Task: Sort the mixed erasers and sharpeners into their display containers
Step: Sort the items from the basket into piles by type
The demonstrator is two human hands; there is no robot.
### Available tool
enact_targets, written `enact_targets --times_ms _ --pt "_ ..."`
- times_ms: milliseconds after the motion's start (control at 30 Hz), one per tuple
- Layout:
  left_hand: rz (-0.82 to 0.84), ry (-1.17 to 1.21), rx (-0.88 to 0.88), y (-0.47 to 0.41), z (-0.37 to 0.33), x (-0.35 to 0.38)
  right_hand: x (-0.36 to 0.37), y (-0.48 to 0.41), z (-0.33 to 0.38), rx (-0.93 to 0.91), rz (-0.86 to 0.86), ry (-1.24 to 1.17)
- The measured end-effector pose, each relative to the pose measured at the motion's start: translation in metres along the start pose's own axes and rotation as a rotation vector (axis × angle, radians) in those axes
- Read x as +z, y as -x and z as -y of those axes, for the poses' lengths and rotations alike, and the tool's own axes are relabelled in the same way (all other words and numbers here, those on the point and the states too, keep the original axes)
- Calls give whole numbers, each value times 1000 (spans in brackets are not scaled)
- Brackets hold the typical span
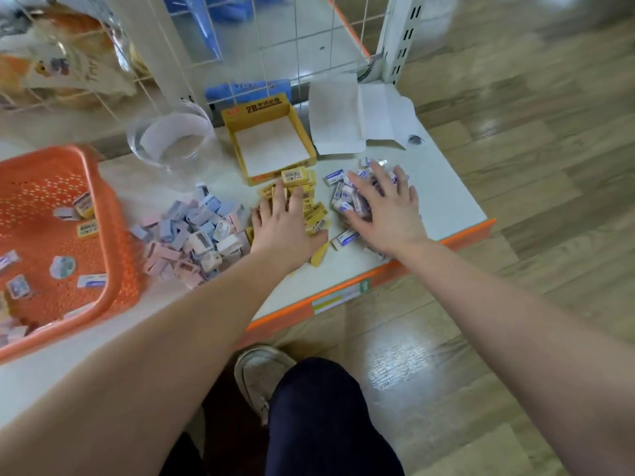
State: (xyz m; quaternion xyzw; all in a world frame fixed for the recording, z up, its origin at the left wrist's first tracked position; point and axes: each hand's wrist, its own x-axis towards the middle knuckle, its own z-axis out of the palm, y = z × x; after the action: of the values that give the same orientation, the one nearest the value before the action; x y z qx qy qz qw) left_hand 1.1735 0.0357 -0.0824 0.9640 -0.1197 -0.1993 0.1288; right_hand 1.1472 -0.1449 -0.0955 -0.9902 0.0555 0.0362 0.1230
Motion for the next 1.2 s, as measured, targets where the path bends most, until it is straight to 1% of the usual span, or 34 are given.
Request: enact_targets --times_ms 33,67,200,300,367,467,633,767,833,1033,1200 --pt "-30 31 6 0 3 3 4 -2 -1 3 13 12" --pt "-61 59 13 1 6 5 8 -2 -1 5 -12 12" --pt "-140 88 23 2 10 10 24 -4 2 -1 -265 23" --pt "-197 106 14 3 6 16 28 -4 1 30 -365 34" --pt "-234 114 10 2 3 18 28 -6 -1 43 -345 54" --pt "-278 102 11 -1 4 22 26 -9 -1 76 -267 83" --pt "-328 122 0 -2 4 25 24 -11 2 99 -234 86" --pt "-335 154 33 -2 1 28 20 -9 3 135 -164 121" --pt "-329 127 43 -3 2 29 19 -9 4 143 -147 122" --pt "-309 71 45 -3 1 29 23 -9 4 144 -171 120" --pt "-338 64 19 -5 -1 30 23 -11 4 135 -179 116"
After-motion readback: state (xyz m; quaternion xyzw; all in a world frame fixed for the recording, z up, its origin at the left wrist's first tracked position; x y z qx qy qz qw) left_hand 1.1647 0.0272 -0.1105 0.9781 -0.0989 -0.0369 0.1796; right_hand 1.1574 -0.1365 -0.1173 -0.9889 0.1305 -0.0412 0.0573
